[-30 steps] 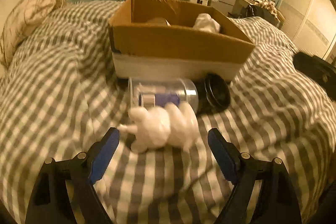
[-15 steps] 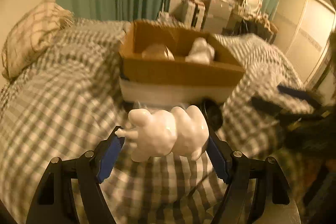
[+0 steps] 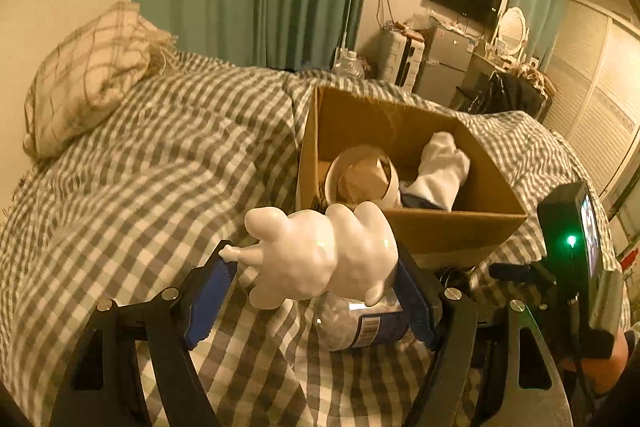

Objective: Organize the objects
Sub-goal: 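Grasp the white plush toy with the left gripper while the right grasps the black lid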

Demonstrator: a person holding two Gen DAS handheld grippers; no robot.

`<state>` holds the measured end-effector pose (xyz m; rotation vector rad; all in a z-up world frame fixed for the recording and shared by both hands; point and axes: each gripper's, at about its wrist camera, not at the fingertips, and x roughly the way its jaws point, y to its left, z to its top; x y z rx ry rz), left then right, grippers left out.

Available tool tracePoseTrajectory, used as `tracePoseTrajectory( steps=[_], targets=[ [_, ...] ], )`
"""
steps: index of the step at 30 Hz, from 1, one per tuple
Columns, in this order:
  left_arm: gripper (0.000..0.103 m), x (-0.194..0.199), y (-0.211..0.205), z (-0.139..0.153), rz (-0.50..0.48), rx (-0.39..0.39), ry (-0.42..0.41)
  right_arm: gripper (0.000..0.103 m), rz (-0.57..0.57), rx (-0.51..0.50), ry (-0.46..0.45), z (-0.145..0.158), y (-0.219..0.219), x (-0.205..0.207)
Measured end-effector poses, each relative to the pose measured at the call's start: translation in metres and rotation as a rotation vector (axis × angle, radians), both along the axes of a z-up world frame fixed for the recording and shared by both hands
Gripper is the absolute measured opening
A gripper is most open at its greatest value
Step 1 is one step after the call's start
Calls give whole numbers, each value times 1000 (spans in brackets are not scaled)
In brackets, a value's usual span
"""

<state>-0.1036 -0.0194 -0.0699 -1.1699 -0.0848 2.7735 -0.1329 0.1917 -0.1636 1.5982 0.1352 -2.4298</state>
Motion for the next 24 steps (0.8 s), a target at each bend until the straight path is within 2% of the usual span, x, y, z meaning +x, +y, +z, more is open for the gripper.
tracePoseTrajectory(
  steps=[11,12,13,14,15,18,24],
  targets=[
    [78,18,-4,-8,5,13,-16,93,24,14,-50,-14,-10,-2],
    [78,20,-5,-8,10,12,-17,91,31,18,-52,-15,-12,0],
    [78,22,-5,-7,13,13,-17,79,46,35,-65,-17,-15,1],
    [78,23,-6,-8,15,15,-17,74,63,55,-80,-22,-19,3],
    [78,24,-7,-7,16,19,-16,73,75,79,-78,-24,-23,6],
    [78,26,-9,-8,19,19,-17,72,87,103,-32,-17,-27,14],
    [78,32,-10,-1,11,29,-4,66,67,34,86,23,-13,39]
  ],
)
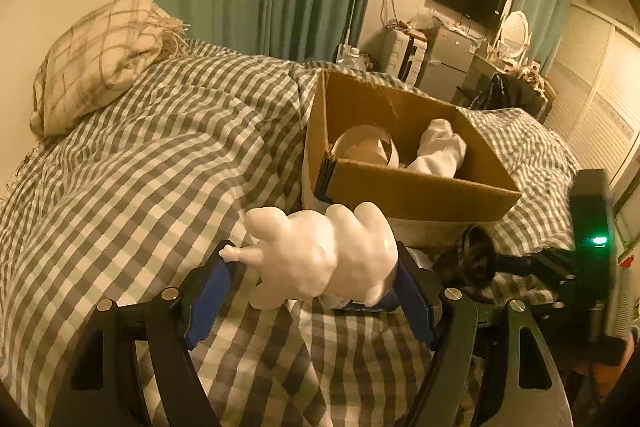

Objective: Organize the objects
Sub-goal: 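Grasp the white plush toy with the left gripper while the right grasps the black lid, then drop the plush toy and black lid into the box with both grippers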

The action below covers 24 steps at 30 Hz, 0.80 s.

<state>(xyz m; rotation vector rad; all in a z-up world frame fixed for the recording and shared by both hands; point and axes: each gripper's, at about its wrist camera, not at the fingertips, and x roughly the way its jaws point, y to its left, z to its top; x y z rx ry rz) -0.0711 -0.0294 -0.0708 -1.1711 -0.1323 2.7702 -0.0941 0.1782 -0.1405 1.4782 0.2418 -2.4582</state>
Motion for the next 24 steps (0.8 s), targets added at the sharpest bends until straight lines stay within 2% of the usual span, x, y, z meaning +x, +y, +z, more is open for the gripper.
tracePoseTrajectory(
  steps=[5,12,15,16,17,18,20,24],
  targets=[
    [78,4,6,14,-28,20,24,65,1,-60,107,44,9,27],
    [78,-12,19,57,-89,22,96,63,-10,-124,262,110,22,26],
    [78,-30,28,79,-104,4,145,53,-8,-120,324,138,24,14],
    [78,-35,30,84,-106,0,156,29,-5,-115,342,147,24,7],
    [78,-44,33,89,-113,-4,166,13,-2,-109,353,153,22,1],
    [78,-56,36,92,-120,-2,170,7,-1,-96,362,158,22,-9],
    [78,-77,40,90,-116,-8,156,7,-13,-82,352,158,24,-30],
    [78,-109,52,62,-113,-56,108,7,-70,-90,321,140,32,-64]
  ],
)
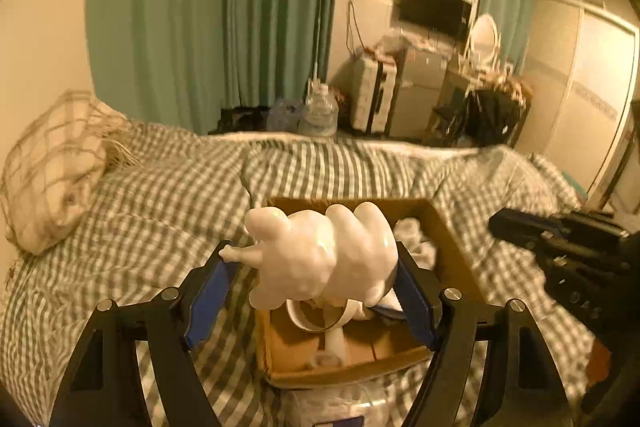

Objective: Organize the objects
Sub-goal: 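Drop the plush toy and black lid into the box with both grippers, then grasp the clear blue-labelled jar with the left gripper and lift it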

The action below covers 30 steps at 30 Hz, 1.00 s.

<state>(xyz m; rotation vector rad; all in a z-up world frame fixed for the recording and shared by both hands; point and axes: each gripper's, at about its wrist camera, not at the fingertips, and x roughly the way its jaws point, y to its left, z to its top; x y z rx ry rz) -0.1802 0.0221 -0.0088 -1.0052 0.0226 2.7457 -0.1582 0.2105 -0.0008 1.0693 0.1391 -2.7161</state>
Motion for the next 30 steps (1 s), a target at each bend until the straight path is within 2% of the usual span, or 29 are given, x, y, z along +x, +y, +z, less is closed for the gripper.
tracePoseTrajectory(
  steps=[4,7,9,11,13,15,17,19,21,23,25,30],
  targets=[
    [79,-14,9,-31,-18,-9,-57,7,-13,-10,-27,-22,7,-10],
    [82,-16,17,-41,-43,-13,-79,7,-26,-20,-43,-33,13,-15],
    [95,-11,21,-37,-37,-32,-66,7,-31,-23,-44,-35,18,-15],
    [99,-5,20,-28,-22,-47,-37,16,-43,-15,-26,-29,18,-8],
    [99,3,16,-17,-19,-44,-21,46,-52,-13,0,-18,19,5],
    [101,16,6,-7,-6,-37,-4,55,-59,-13,34,-6,19,19],
    [103,27,0,1,14,-41,14,59,-66,-3,59,5,18,35],
    [103,43,-5,6,28,-50,32,71,-81,10,74,14,18,47],
    [103,59,-10,7,40,-53,37,76,-97,16,91,21,20,61],
    [103,73,-15,5,44,-38,42,81,-112,17,96,24,21,73],
    [103,88,-21,0,61,-8,50,91,-129,21,105,22,22,86],
    [103,107,-22,-16,88,-10,36,94,-141,16,71,-3,22,103]
  ],
)
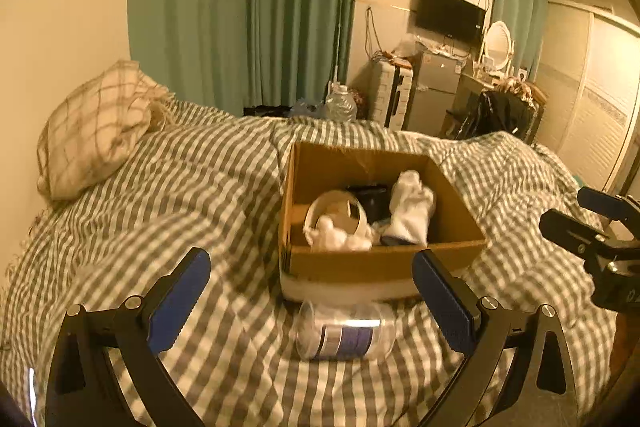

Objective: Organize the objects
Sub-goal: 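Grasp the clear blue-labelled jar with the left gripper and lift it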

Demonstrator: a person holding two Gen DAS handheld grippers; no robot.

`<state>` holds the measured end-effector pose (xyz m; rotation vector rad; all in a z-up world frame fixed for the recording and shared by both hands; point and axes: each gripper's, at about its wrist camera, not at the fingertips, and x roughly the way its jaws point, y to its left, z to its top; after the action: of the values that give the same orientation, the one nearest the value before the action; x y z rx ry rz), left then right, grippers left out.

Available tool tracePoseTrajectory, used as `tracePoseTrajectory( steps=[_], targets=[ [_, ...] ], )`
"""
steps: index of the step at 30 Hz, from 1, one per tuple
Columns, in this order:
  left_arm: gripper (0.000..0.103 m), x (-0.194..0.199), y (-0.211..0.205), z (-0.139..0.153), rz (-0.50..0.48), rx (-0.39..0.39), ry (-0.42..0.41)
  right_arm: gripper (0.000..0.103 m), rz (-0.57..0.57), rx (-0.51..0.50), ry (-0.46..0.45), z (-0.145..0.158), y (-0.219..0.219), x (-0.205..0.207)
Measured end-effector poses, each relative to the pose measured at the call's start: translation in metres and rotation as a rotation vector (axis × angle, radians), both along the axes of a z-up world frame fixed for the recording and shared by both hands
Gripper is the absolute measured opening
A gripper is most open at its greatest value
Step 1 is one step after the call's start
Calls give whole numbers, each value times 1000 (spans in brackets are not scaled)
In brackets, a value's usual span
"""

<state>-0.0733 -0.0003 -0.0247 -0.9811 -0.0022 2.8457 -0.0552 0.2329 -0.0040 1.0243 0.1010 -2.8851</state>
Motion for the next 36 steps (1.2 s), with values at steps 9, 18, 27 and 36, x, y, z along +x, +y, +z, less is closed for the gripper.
tracePoseTrajectory(
  steps=[9,18,27,36],
  targets=[
    [103,9,12,-27,2,-19,-41,94,-61,6,-17,-34,5,7],
    [103,-1,39,-77,-20,-71,-117,94,-90,-3,-88,-65,11,-10],
    [103,-14,55,-113,-38,-152,-209,94,-86,-13,-109,-74,11,-16],
    [103,-29,63,-140,-24,-191,-309,94,-98,35,-152,-86,4,-25]
  ],
)
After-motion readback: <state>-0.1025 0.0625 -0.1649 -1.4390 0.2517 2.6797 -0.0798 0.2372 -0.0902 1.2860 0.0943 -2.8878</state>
